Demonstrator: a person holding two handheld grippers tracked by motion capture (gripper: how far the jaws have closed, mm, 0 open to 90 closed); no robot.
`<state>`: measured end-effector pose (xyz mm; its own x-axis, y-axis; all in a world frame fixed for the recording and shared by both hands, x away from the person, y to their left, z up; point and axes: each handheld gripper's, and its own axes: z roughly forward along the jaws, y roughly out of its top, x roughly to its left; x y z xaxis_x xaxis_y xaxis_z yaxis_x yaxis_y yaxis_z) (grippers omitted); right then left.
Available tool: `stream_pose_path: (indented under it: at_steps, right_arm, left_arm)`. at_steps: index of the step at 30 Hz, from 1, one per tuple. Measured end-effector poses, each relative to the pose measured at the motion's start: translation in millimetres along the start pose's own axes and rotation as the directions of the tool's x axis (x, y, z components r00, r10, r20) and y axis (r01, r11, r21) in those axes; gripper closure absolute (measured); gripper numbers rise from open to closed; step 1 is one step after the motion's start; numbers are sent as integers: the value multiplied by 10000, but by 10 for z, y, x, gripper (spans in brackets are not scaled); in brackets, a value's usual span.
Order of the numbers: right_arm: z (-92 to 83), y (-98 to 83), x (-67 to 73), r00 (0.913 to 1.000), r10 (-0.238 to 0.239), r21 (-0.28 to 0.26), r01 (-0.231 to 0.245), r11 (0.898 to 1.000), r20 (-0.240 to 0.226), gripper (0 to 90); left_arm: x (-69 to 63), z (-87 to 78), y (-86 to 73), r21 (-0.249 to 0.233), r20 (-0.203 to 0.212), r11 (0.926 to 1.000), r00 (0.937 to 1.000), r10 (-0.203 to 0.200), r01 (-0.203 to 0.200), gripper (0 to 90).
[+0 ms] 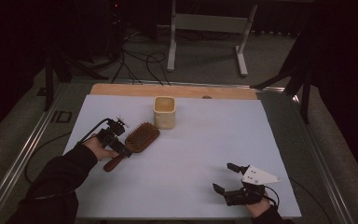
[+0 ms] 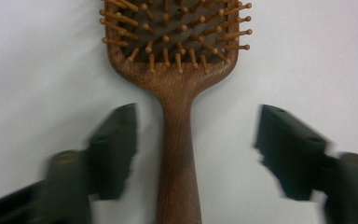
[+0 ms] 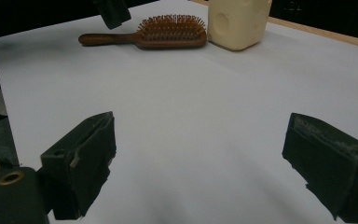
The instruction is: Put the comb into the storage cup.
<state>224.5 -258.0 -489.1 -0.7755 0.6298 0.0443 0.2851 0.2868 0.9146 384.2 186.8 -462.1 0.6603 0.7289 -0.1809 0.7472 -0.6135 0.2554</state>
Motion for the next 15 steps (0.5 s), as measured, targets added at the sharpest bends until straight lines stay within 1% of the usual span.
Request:
stream_pose_path:
  at_steps: [1, 4, 5, 7, 8, 10, 15]
  right_arm:
    - [0, 0, -1, 10000, -5, 2, 5, 10000, 2, 94]
    - [1, -2, -2, 10000, -20, 26, 20, 10000, 6, 94]
    - [1, -2, 0, 10000, -3, 19, 3, 10000, 13, 95]
    - [1, -1, 1, 10000, 11, 16, -11, 10000, 3, 94]
    - [1, -2, 1, 10000, 11, 16, -11, 10000, 6, 94]
    - [-1, -3, 0, 10000, -20, 24, 20, 10000, 2, 94]
    - [-2, -3, 1, 10000, -15, 21, 15, 10000, 0, 94]
  left_arm:
    - [-3, 11, 8, 47, 43, 10000, 10000, 36, -36, 185]
    - [-6, 41, 31, 128, -19, 9999, 10000, 11, -11, 150]
    - [-8, 56, 40, 148, -125, 9999, 9999, 29, -27, 127]
    - [-7, 69, 46, 225, -156, 9997, 9999, 46, -42, 67]
    - [-2, 96, 58, 342, -265, 9994, 9996, 26, -17, 67]
    - [6, 121, 67, 356, -269, 9993, 9996, -109, 118, 16]
    - [7, 166, 90, 658, -206, 9977, 9997, -127, 140, 14]
